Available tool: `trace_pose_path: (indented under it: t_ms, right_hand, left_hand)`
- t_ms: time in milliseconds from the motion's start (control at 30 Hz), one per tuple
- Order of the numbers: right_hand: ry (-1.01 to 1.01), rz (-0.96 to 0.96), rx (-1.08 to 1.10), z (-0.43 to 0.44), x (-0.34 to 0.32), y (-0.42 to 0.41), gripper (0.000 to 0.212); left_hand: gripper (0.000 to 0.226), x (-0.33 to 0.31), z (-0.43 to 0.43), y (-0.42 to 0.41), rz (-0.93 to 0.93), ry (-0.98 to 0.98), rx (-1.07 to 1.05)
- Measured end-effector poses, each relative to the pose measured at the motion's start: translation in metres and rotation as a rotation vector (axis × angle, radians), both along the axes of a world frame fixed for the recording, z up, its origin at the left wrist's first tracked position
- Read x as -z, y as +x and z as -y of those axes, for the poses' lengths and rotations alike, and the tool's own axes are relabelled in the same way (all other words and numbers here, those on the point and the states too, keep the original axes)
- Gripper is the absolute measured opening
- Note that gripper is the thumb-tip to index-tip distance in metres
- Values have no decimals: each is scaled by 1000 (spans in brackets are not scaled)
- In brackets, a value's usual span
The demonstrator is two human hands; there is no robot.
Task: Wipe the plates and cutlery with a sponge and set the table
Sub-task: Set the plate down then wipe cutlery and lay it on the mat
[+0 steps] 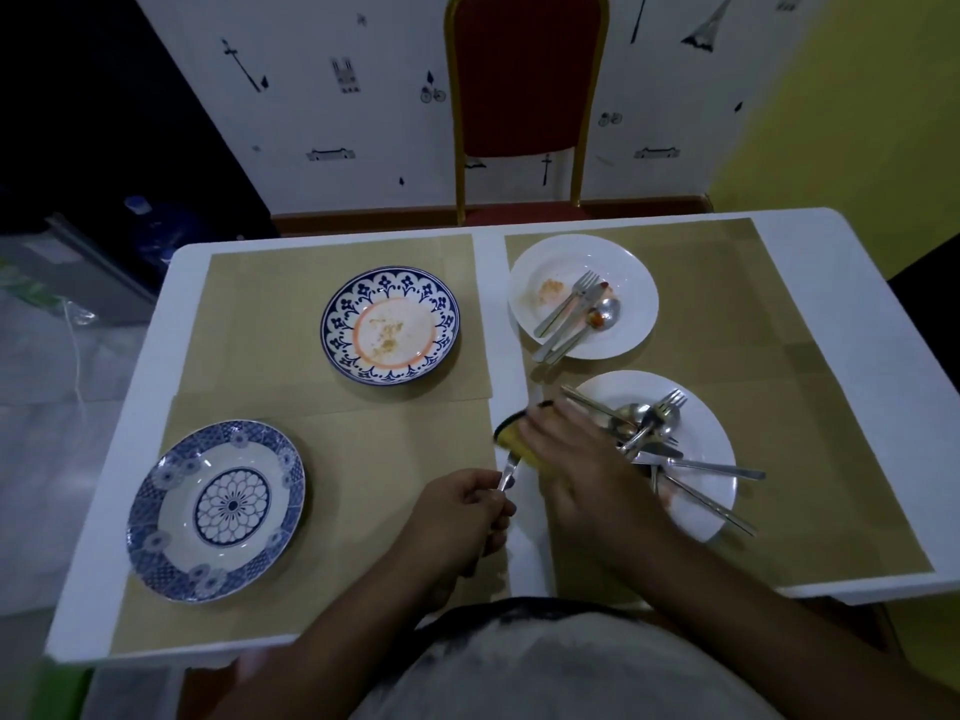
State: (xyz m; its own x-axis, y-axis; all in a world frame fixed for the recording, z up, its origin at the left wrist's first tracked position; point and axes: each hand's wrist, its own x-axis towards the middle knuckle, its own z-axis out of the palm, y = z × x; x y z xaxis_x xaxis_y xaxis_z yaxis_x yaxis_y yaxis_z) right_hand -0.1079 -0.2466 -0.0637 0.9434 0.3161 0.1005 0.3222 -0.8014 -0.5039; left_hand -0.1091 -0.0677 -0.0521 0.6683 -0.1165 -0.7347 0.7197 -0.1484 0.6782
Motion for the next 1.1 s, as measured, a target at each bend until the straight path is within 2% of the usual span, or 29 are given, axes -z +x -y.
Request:
trace_pose_path:
  t_ms: [67, 133, 200, 367, 567, 700, 800, 1000, 1100]
  right_hand:
    - [-95, 3, -137, -7, 10, -8, 68]
    - [-127, 10, -160, -5, 15, -1, 68]
    - [-119, 24, -112, -3, 16, 12, 69]
    - [-95, -21, 48, -3, 21, 38, 66]
    - [82, -81, 242, -6, 17, 46, 53]
    - [124, -68, 138, -28, 14, 38, 53]
    - [152, -87, 19, -51, 19, 30, 58]
    - [-6, -147, -209, -76, 51, 20, 63]
    - [-154, -232, -339, -79, 74, 12, 63]
  left_hand:
    - [18, -2, -2, 0, 30, -31, -15]
    - [19, -6, -5, -4, 88, 2, 14]
    - [21, -5, -9, -7, 127, 42, 35]
    - [24, -5, -15, -13, 67, 39, -9]
    - [16, 11, -31, -17, 1, 77, -168]
    - [15, 36, -55, -21, 44, 116, -355]
    - [10, 65, -73, -25, 62, 224, -433]
    - [8, 97, -97, -18, 75, 429, -454]
    - [7, 98, -104, -15, 158, 555, -337]
